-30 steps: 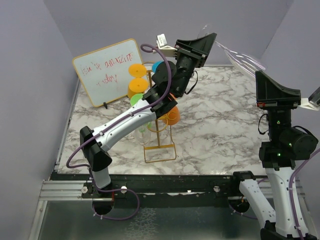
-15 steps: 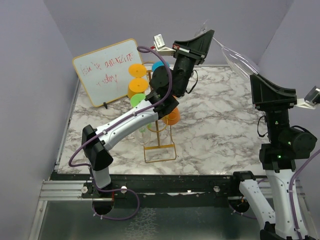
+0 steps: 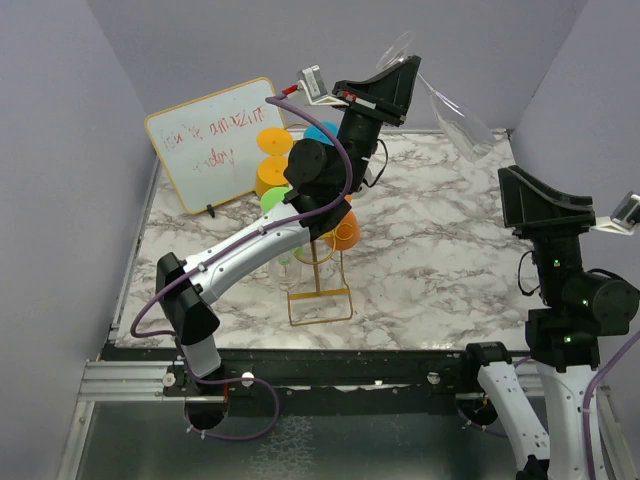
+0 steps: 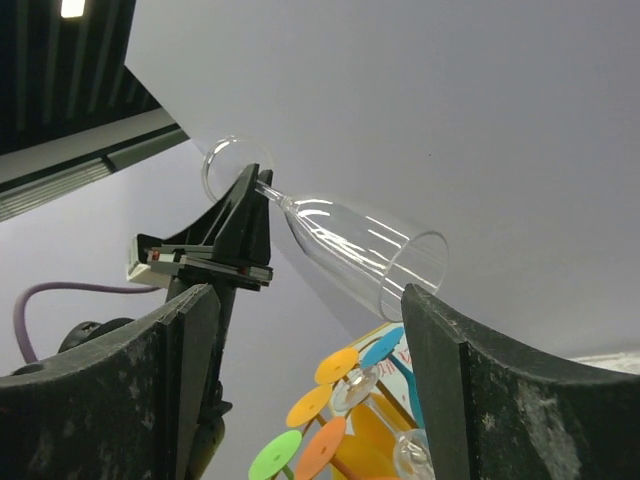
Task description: Place the wine glass upside down on the wine glass rack
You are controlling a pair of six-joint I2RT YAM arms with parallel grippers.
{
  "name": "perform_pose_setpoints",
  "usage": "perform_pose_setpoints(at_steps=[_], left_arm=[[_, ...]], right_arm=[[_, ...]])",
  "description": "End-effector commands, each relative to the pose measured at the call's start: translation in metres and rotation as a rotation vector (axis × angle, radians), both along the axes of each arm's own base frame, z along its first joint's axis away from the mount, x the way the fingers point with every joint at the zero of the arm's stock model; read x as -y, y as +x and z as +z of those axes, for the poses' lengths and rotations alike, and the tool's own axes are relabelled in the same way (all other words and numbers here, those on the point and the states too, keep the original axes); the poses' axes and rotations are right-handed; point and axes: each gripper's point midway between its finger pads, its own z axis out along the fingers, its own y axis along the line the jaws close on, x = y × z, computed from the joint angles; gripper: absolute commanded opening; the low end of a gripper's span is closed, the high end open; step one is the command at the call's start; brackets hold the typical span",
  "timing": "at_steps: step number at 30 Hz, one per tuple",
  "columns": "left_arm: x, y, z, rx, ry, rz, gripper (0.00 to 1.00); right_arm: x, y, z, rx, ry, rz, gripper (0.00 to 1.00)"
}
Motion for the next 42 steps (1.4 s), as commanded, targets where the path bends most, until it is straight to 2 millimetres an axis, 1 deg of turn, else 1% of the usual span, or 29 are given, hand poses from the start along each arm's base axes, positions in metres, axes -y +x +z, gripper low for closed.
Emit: perform_pose_setpoints(at_steps=[1, 4, 7, 9, 12, 14, 16, 18, 20, 24, 29, 32, 36, 39, 42], left_arm=[[-0.026, -0.029, 0.03, 0.163, 0.072, 0.07, 0.0], [-0.028, -0.035, 0.028, 0.198, 0.137, 0.088, 0.0], [-0.029, -0.044, 0.026, 0.245, 0.198, 0.093, 0.0], [-0.027, -0.052, 0.023, 0.277, 0.242, 0.078, 0.0], [-0.021, -0.064, 0.014, 0.323, 0.315, 0.036, 0.0], [-0.019, -0.071, 0.009, 0.349, 0.353, 0.017, 0.0], [-0.015, -0.077, 0.005, 0.383, 0.399, 0.0, 0.0], [-0.007, -0.085, 0.002, 0.433, 0.454, -0.032, 0.0], [0.001, -0.092, -0.003, 0.472, 0.507, -0.066, 0.0], [0.013, -0.102, -0.014, 0.517, 0.562, -0.139, 0.0], [0.026, -0.116, -0.026, 0.574, 0.594, -0.231, 0.0], [0.032, -0.125, -0.03, 0.606, 0.601, -0.295, 0.0], [0.037, -0.133, -0.034, 0.617, 0.601, -0.357, 0.0], [0.041, -0.136, -0.04, 0.611, 0.604, -0.396, 0.0], [0.044, -0.137, -0.041, 0.601, 0.597, -0.423, 0.0]], right_arm=[[0.009, 0.002, -0.015, -0.076, -0.026, -0.071, 0.79], [0.012, 0.009, -0.018, -0.127, -0.053, -0.095, 0.78], [0.005, 0.017, -0.017, -0.137, -0.122, -0.085, 0.78], [-0.006, 0.022, -0.014, -0.123, -0.216, -0.047, 0.78], [-0.033, 0.027, -0.013, -0.092, -0.41, 0.062, 0.77], [-0.048, 0.024, -0.011, -0.04, -0.528, 0.133, 0.75], [-0.06, 0.019, -0.008, 0.003, -0.593, 0.2, 0.75], [-0.068, 0.014, -0.007, 0.043, -0.636, 0.249, 0.74], [-0.074, 0.008, -0.002, 0.097, -0.666, 0.286, 0.75], [-0.088, -0.001, -0.001, 0.145, -0.704, 0.409, 0.76], [-0.097, 0.002, -0.009, 0.13, -0.714, 0.514, 0.74], [-0.099, 0.006, -0.014, 0.109, -0.712, 0.545, 0.68], [-0.101, 0.008, -0.016, 0.1, -0.7, 0.583, 0.57], [-0.103, 0.003, -0.015, 0.119, -0.693, 0.602, 0.51], [-0.103, 0.0, -0.017, 0.128, -0.696, 0.607, 0.46]])
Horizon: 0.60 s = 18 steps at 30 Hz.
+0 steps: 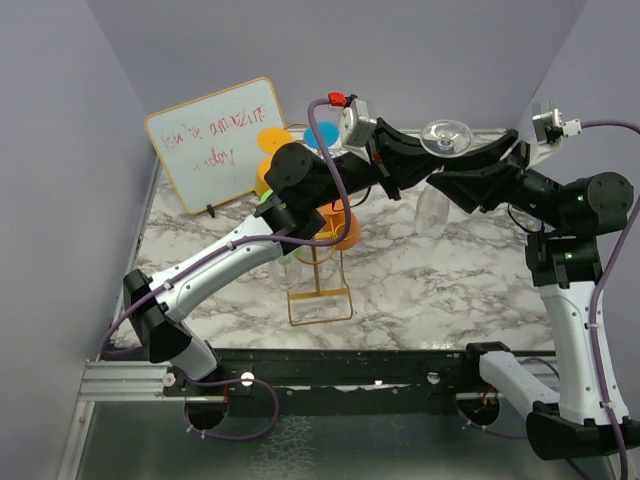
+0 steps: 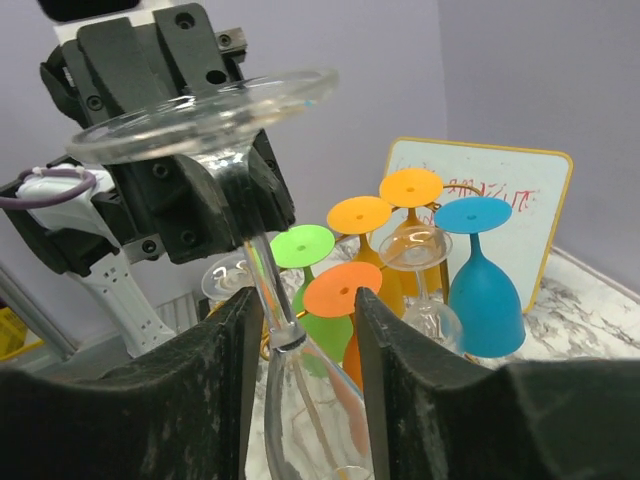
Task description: Place the wine glass upside down on the wine glass rack
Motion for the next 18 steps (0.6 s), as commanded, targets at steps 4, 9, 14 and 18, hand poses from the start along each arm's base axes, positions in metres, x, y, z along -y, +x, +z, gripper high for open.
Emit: perform_pose_setpoints(at_steps=[4, 9, 14, 18], left_arm=[[0.004, -0.015, 0.01, 0.002, -0.008, -0.099, 0.0], [0.003, -0.015, 0.012, 0.001, -0.014, -0.097, 0.0], [0.0, -0.015, 0.014, -0.005, -0.02, -0.084, 0.0], [-0.003, -0.01, 0.01, -0.018, -0.023, -0.051, 0.15]], right_arm=[[-0.003, -0.015, 0.001, 0.029, -0.01, 0.063, 0.35], [-0.005, -0.014, -0.008, 0.019, -0.023, 0.084, 0.15], [-0.004, -0.015, -0.008, 0.04, -0.023, 0.076, 0.01], [-0.001, -0.015, -0.003, 0.095, -0.006, 0.025, 0.01]])
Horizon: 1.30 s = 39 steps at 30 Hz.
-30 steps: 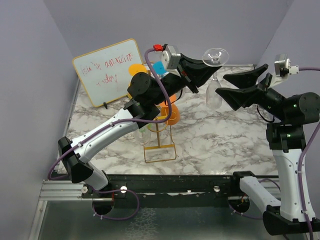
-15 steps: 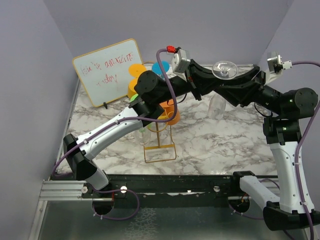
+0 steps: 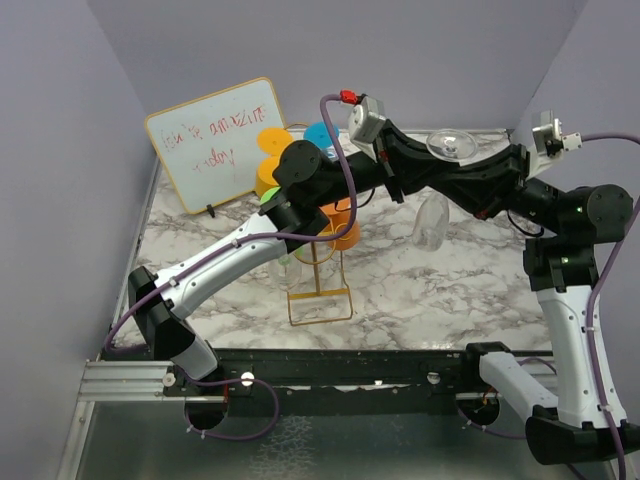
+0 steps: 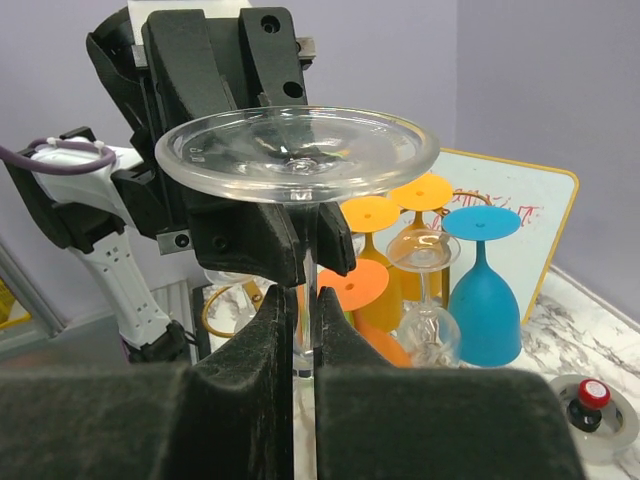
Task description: Place the wine glass upside down on the wine glass rack
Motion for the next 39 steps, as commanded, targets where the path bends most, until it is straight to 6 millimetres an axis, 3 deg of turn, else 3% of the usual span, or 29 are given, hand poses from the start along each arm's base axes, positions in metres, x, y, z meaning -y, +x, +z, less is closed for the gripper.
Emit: perform_pose_setpoints(at_steps=[1, 9, 13, 17, 23, 28, 31, 35, 39], left_arm=[[-0.017, -0.007, 0.026, 0.052, -0.074, 0.034, 0.19], [-0.042, 0.003, 0.016, 0.045, -0.075, 0.181, 0.68], [-0.067, 0.014, 0.018, 0.037, -0.069, 0.321, 0.83], [-0.095, 0.031, 0.017, -0.007, 0.004, 0.489, 0.86], [-0.143, 0.05, -0.002, -0.081, 0.137, 0.73, 0.87], [-0.193, 0.051, -0.018, -0.118, 0.205, 0.899, 0.88], [-0.24, 0.046, -0.022, -0.159, 0.193, 1.035, 0.89], [-0.292, 0.035, -0.027, -0.206, 0.14, 1.164, 0.89], [-0.329, 0.027, -0.032, -0.23, 0.117, 1.259, 0.89]], right_arm=[[0.004, 0.0, 0.002, 0.028, 0.025, -0.045, 0.01], [0.011, 0.013, 0.003, 0.066, 0.061, -0.13, 0.01], [0.014, 0.023, -0.006, 0.057, 0.051, -0.164, 0.01], [0.012, 0.035, -0.031, 0.047, -0.001, -0.161, 0.01], [-0.003, 0.038, -0.069, 0.048, -0.049, -0.055, 0.01], [-0.025, 0.032, -0.09, 0.106, -0.083, -0.003, 0.01], [-0.04, 0.03, -0.102, 0.124, -0.104, 0.022, 0.01], [-0.06, 0.016, -0.111, 0.138, -0.104, 0.103, 0.01], [-0.074, -0.002, -0.111, 0.163, -0.098, 0.177, 0.01]])
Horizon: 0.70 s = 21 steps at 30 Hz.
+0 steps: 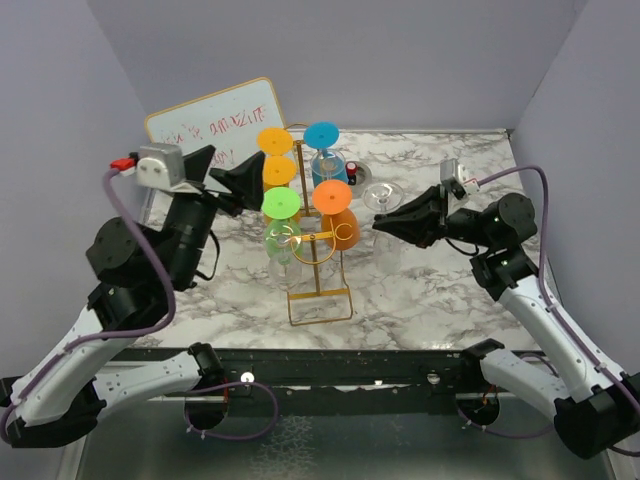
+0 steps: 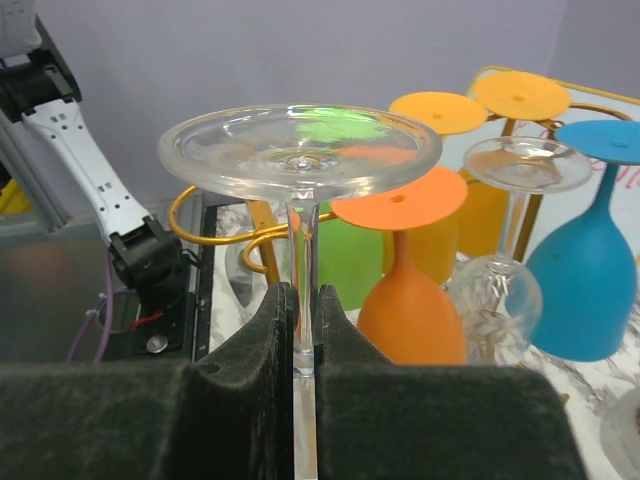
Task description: Place the wine glass upside down on the wine glass rack
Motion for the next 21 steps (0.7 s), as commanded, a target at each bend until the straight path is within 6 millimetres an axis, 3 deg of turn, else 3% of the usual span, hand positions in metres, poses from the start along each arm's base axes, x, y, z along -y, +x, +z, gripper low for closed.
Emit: perform_pose_setpoints(at_steps=[1, 9, 21], left_arm=[[-0.052, -0.002, -0.017, -0.058, 0.005, 0.197, 0.89], [-0.085, -0.011, -0.044, -0.094, -0.014, 0.281, 0.89], [-0.091, -0.012, -0.053, -0.108, -0.012, 0.305, 0.89]], right_arm=[[-0.01, -0.011, 0.006, 0.096, 0.013, 0.037, 0.01], [-0.021, -0.007, -0.024, 0.064, -0.04, 0.048, 0.01], [-0.039, -0.011, -0.046, 0.073, -0.086, 0.099, 0.01]])
